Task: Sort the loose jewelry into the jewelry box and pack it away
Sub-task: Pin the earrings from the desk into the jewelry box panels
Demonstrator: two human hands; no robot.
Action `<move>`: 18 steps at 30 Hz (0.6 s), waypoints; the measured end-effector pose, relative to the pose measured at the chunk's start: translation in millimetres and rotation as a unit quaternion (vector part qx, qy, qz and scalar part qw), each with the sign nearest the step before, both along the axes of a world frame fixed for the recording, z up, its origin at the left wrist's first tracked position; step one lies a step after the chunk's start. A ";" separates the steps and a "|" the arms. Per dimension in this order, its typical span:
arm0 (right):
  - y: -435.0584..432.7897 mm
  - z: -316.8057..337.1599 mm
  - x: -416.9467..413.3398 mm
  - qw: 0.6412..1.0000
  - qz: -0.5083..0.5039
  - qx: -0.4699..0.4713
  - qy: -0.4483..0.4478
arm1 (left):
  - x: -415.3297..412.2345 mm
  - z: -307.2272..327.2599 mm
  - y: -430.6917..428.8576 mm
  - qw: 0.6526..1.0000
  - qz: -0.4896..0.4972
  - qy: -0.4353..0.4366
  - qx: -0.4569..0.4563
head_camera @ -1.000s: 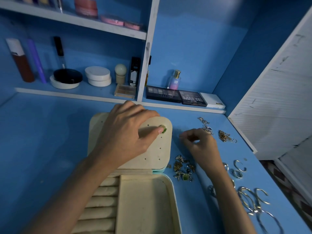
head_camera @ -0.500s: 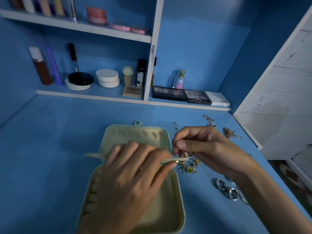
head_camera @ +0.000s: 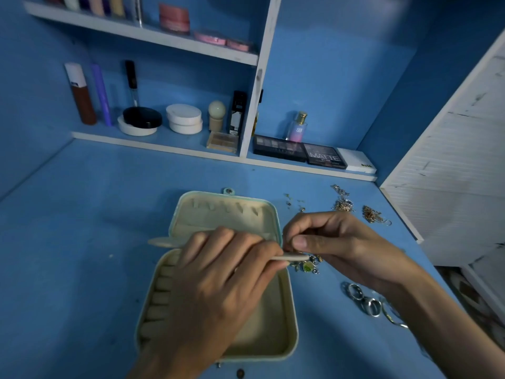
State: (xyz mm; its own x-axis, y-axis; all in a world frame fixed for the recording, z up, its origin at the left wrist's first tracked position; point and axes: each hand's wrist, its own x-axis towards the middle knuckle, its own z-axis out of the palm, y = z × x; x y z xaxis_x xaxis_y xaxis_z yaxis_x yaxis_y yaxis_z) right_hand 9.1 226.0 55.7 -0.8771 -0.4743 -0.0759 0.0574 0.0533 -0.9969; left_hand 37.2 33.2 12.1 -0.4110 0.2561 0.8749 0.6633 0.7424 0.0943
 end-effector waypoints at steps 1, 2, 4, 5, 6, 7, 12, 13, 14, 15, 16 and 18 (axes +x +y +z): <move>-0.4 0.0 0.5 1.000 -0.002 0.004 0.002 | -0.1 -0.2 -0.1 1.000 -0.001 0.000 -0.001; -0.6 0.1 1.0 1.000 -0.004 0.007 0.003 | -0.1 -0.3 -0.1 1.000 -0.002 0.001 -0.001; -0.9 0.1 1.9 1.000 -0.003 0.011 0.009 | -0.5 -0.4 -0.2 1.000 -0.001 0.005 -0.001; -1.0 0.0 2.4 1.000 -0.004 0.011 0.011 | -0.7 -0.4 -0.1 1.000 -0.001 0.006 -0.001; -1.2 0.2 2.8 1.000 -0.008 0.011 0.012 | -0.7 -0.3 -0.2 1.000 0.000 0.007 -0.001; -1.5 0.4 3.2 1.000 -0.012 0.011 0.012 | -0.7 -0.3 -0.1 1.000 0.002 0.008 -0.002; -2.9 1.7 4.3 1.000 -0.009 0.014 0.014 | -0.3 -0.4 0.1 1.000 0.007 0.012 -0.001; -2.6 2.0 4.2 1.000 -0.013 0.016 0.013 | -0.5 -0.7 0.2 1.000 0.006 0.013 0.000; -2.5 2.5 4.0 1.000 -0.015 0.021 0.011 | -0.7 -1.2 0.2 1.000 0.005 0.014 0.001; -2.5 3.1 3.8 0.999 -0.015 0.029 0.013 | -0.8 -1.4 0.2 1.000 0.004 0.014 0.002; -2.5 3.9 3.8 0.999 -0.012 0.039 0.016 | -0.6 -1.3 0.3 1.000 0.003 0.014 0.003; -2.8 6.1 3.1 0.998 -0.004 0.059 0.021 | -0.5 -1.2 0.5 1.000 0.005 0.012 0.003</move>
State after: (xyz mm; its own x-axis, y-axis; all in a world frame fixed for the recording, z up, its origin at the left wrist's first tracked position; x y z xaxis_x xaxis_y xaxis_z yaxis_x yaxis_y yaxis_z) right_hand 12.2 223.2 61.8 -0.8848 -0.4564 -0.0935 0.0161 0.1705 -0.9852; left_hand 36.7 33.7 10.8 -0.3915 0.2466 0.8865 0.6582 0.7483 0.0826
